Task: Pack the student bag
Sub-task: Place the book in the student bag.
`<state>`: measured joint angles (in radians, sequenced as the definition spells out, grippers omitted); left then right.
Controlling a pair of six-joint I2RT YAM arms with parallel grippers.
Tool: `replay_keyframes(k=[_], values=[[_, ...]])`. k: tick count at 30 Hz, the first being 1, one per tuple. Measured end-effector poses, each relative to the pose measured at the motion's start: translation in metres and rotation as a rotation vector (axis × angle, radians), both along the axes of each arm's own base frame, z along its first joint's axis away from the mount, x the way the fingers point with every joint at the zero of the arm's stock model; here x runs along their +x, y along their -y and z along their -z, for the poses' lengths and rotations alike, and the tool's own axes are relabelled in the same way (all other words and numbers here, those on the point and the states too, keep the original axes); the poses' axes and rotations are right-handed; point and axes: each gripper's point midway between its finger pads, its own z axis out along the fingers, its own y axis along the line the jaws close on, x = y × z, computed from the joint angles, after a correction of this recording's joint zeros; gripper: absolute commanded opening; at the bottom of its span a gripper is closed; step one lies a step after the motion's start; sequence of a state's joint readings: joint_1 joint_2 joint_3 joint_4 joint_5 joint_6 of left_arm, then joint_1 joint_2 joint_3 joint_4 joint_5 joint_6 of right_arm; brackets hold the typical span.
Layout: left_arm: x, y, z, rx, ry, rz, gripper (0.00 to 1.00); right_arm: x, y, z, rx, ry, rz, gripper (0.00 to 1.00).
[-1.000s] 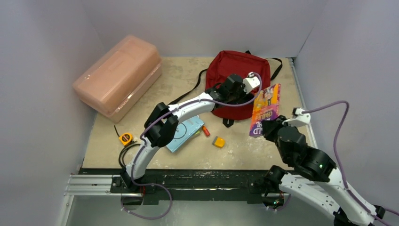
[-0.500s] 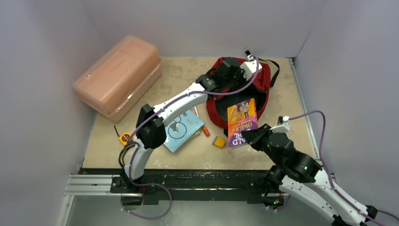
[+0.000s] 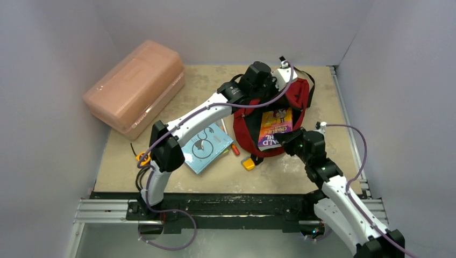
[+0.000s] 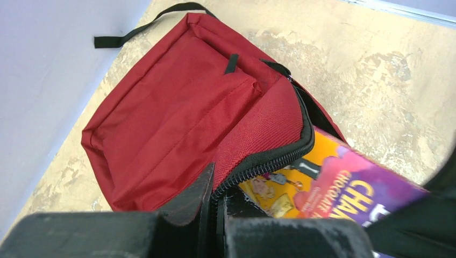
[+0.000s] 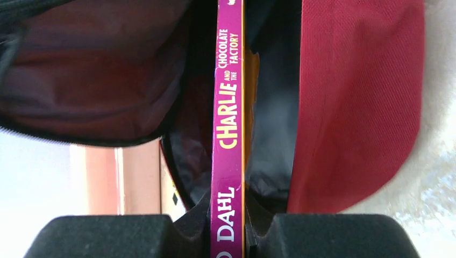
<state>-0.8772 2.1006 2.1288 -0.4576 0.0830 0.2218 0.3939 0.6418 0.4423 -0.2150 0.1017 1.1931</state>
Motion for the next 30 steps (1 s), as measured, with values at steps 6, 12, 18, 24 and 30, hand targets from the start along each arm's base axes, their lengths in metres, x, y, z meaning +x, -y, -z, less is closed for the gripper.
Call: replay_keyframes(k=[6,12,18,24,30], values=[[-0.007,-0.001,-0.007,-0.009,-0.004,0.026,0.0,0.032,-0.017,0.009,0.092,0.004,-0.085,0.0],[-0.01,0.002,-0.009,-0.022,-0.005,0.048,0.0,0.06,-0.028,0.007,0.126,0.09,-0.105,0.0],[-0.012,0.006,-0.005,-0.043,0.004,0.073,0.0,0.092,-0.02,0.031,0.112,0.151,-0.021,0.0],[-0.01,0.013,0.002,-0.062,0.022,0.094,0.0,0.124,-0.009,0.056,0.107,0.215,0.085,0.0],[-0.01,0.016,0.0,-0.067,0.054,0.124,0.0,0.151,-0.013,0.077,0.108,0.259,0.104,0.0]])
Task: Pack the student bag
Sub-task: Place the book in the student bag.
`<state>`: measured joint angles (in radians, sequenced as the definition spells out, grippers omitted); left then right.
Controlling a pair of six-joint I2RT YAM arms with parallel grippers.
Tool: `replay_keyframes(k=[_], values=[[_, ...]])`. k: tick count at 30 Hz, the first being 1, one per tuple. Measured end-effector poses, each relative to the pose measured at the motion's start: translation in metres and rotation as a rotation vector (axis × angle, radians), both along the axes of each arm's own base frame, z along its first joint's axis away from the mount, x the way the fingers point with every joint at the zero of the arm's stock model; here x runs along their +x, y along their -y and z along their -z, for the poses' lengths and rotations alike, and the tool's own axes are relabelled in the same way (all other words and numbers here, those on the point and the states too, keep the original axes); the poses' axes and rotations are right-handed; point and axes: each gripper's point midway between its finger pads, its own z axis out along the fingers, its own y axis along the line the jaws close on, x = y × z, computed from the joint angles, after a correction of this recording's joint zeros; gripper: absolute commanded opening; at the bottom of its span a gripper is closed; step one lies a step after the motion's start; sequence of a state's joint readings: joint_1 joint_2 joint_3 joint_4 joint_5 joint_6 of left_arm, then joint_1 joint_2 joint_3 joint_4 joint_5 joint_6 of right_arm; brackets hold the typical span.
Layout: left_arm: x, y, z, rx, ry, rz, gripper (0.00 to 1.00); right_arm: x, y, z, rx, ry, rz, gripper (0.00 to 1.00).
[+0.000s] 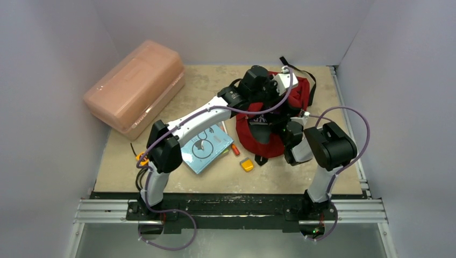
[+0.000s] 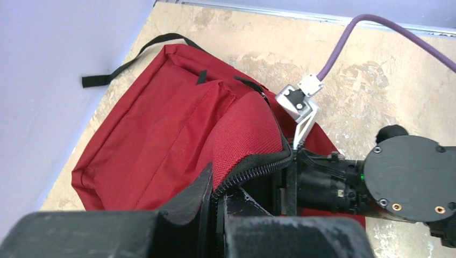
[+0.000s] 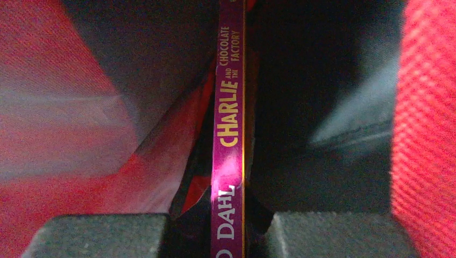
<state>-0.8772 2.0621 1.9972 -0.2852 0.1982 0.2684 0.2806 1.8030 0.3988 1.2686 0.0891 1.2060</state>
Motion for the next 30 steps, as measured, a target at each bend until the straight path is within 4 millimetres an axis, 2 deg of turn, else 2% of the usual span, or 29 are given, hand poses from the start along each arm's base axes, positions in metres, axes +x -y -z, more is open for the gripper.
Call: replay_keyframes(k=[4,7,9,10,14,17,21,24,25,28,29,30], values=[[0.0,0.002,0.001,0.001,0.036,0.023,0.0,0.021,-0.005,-0.004,-0.017,0.049,0.001,0.0],[0.0,0.001,0.009,0.021,0.053,0.036,0.0,0.038,-0.008,-0.004,-0.033,0.071,0.0,0.13],[0.0,0.0,0.014,0.034,0.062,0.041,0.0,0.043,-0.008,-0.003,-0.047,0.074,0.003,0.17],[0.001,0.0,0.015,0.038,0.065,0.041,0.0,0.045,-0.007,-0.002,-0.056,0.071,0.003,0.21],[0.004,-0.002,0.016,0.051,0.088,0.034,0.0,0.051,-0.003,0.003,-0.094,0.058,0.01,0.49],[0.006,-0.003,0.017,0.051,0.102,0.024,0.0,0.053,0.005,0.006,-0.137,0.033,0.03,0.65],[0.007,-0.002,0.014,0.043,0.111,0.019,0.0,0.049,0.011,0.0,-0.188,0.001,0.032,0.73],[0.008,-0.002,0.012,0.039,0.118,0.012,0.0,0.044,0.013,-0.011,-0.231,-0.013,0.023,0.73],[0.008,-0.002,0.012,0.039,0.121,0.009,0.0,0.042,0.014,-0.013,-0.241,-0.018,0.021,0.69],[0.007,-0.005,0.014,0.044,0.123,0.002,0.0,0.034,0.016,-0.017,-0.258,-0.033,0.014,0.46],[0.007,-0.005,0.015,0.044,0.124,0.0,0.0,0.029,0.017,-0.016,-0.256,-0.036,0.014,0.32],[0.007,-0.006,0.015,0.044,0.125,-0.001,0.0,0.025,0.018,-0.013,-0.257,-0.045,0.013,0.23]])
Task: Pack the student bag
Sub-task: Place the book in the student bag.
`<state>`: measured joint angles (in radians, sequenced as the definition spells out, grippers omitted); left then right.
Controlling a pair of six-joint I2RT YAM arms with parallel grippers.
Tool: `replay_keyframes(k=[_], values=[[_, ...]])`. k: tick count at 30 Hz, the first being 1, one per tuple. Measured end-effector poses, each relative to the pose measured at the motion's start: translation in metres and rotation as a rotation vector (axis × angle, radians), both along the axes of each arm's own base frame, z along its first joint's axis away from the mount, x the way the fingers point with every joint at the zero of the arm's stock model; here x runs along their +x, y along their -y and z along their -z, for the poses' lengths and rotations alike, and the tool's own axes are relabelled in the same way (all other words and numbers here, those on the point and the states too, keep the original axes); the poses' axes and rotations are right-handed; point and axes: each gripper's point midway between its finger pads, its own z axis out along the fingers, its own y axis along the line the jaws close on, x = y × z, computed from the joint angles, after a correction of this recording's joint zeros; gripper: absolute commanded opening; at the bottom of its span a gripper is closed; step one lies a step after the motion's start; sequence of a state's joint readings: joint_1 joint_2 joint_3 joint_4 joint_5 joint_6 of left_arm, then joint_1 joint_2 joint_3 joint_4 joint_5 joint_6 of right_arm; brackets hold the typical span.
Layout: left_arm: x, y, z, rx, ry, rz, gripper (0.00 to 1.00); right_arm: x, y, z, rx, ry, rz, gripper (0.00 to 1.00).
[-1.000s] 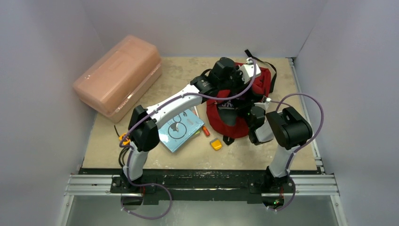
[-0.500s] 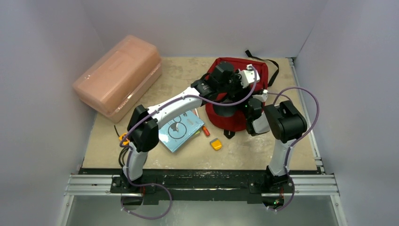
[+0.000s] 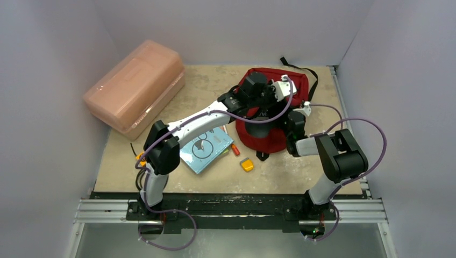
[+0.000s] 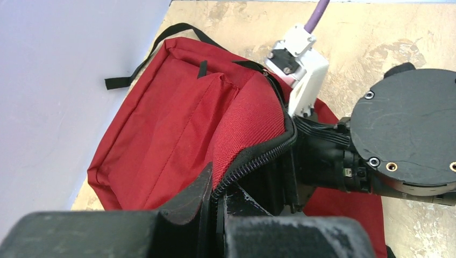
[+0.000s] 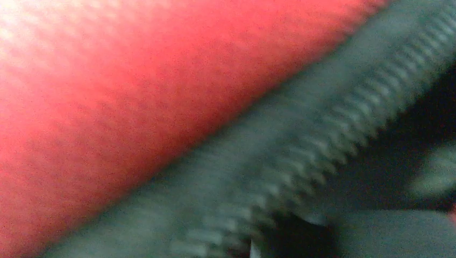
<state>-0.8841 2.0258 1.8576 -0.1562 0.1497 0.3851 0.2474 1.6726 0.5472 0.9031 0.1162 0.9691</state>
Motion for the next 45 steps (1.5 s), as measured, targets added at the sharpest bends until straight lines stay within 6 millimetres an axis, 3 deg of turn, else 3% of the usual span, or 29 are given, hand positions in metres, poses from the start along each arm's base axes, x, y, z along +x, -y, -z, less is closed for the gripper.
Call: replay_keyframes(k=[1,2,5,9,11,12,15,18,24,33,35,41,43,45], values=[[0.0,0.0,0.0,0.0,0.0,-0.001,0.0,-0.004,0.001,0.005,0.001,-0.01,0.0,0.15],[0.0,-0.001,0.0,0.0,0.0,0.0,0.0,-0.006,0.001,0.009,0.004,-0.018,0.001,0.0],[-0.001,0.0,-0.001,-0.002,0.001,0.002,0.0,-0.002,0.0,0.022,0.026,-0.021,0.005,0.0],[-0.001,0.0,-0.001,-0.003,0.003,0.002,0.0,0.019,-0.003,0.03,0.038,0.008,0.013,0.0],[0.0,0.0,-0.002,-0.003,0.006,-0.001,0.0,0.03,-0.005,0.025,0.037,0.028,0.014,0.27],[0.0,-0.001,-0.002,-0.002,0.008,-0.004,0.0,0.034,-0.005,0.022,0.034,0.037,0.014,0.35],[0.003,-0.002,-0.003,0.002,0.022,-0.014,0.0,0.035,-0.003,0.013,0.013,0.046,0.018,0.51],[0.006,-0.004,-0.003,0.005,0.03,-0.024,0.0,0.025,0.003,0.005,-0.018,0.022,0.028,0.62],[0.012,-0.009,-0.002,0.004,0.026,-0.042,0.0,-0.019,0.016,-0.01,-0.118,-0.042,0.006,0.73],[0.019,-0.01,0.01,-0.009,-0.034,-0.058,0.0,-0.08,0.035,-0.053,-0.297,-0.056,-0.052,0.71],[0.016,-0.01,0.013,-0.015,-0.066,-0.062,0.16,-0.1,0.043,-0.071,-0.349,-0.032,-0.061,0.72],[0.004,-0.015,0.024,-0.068,-0.271,-0.132,0.86,-0.141,0.063,-0.108,-0.478,-0.006,-0.065,0.71],[-0.005,-0.026,0.028,-0.086,-0.371,-0.162,0.93,-0.147,0.066,-0.125,-0.505,-0.003,-0.07,0.71],[-0.021,-0.051,0.026,-0.108,-0.474,-0.195,0.95,-0.149,0.065,-0.148,-0.527,0.02,-0.081,0.74]])
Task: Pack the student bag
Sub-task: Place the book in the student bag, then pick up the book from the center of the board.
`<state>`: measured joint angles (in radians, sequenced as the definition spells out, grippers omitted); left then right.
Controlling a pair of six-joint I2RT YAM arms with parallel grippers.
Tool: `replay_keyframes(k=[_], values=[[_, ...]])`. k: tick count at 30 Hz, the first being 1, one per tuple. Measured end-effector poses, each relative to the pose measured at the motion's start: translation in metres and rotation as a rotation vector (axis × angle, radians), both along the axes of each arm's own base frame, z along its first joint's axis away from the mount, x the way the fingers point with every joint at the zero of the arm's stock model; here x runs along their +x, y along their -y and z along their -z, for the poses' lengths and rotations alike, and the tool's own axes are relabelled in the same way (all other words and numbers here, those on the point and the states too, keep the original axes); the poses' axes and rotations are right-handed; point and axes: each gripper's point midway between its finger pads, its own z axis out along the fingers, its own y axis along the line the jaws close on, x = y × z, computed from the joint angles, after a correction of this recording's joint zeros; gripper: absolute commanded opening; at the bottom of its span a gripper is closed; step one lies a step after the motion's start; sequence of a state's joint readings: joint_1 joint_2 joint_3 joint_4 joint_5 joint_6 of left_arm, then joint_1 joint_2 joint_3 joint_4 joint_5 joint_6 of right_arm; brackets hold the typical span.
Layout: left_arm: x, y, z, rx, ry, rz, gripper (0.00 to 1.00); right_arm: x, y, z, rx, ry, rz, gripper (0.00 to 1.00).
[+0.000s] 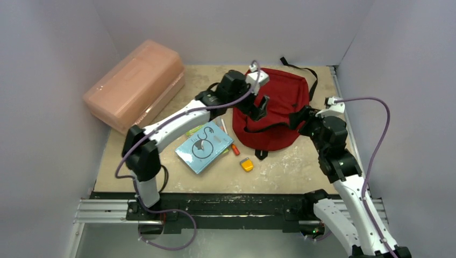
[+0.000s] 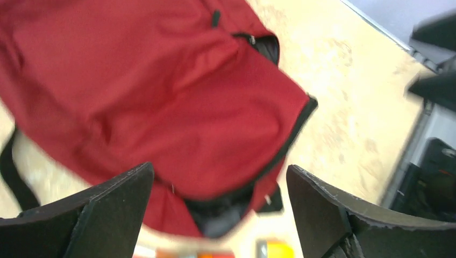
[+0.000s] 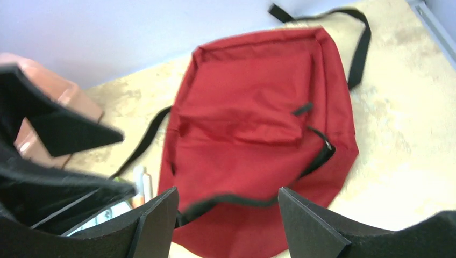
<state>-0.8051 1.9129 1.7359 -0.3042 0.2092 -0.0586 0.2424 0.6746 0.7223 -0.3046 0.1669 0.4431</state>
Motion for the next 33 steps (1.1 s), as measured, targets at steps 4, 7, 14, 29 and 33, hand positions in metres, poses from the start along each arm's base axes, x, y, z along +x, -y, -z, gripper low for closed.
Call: replay_keyframes(k=[4,7,14,29,33], values=[[-0.027,-0.077,-0.032,-0.072,-0.13,-0.129,0.94,0.009,-0.031,-0.041,-0.053,0.048,-0.132,0.81],[-0.034,-0.151,-0.053,-0.156,-0.186,-0.315,0.94,0.018,-0.103,-0.049,-0.076,0.052,-0.359,0.88],[-0.081,-0.279,0.047,-0.197,-0.539,-0.826,1.0,0.003,-0.248,0.054,0.02,-0.229,-0.845,0.99],[-0.146,-0.327,0.18,-0.678,-0.776,-1.365,0.84,0.02,-0.305,0.138,-0.006,-0.402,-0.965,0.96],[-0.129,-0.324,0.183,-0.824,-0.742,-1.348,0.69,0.025,-0.309,0.152,-0.007,-0.418,-0.962,0.95]])
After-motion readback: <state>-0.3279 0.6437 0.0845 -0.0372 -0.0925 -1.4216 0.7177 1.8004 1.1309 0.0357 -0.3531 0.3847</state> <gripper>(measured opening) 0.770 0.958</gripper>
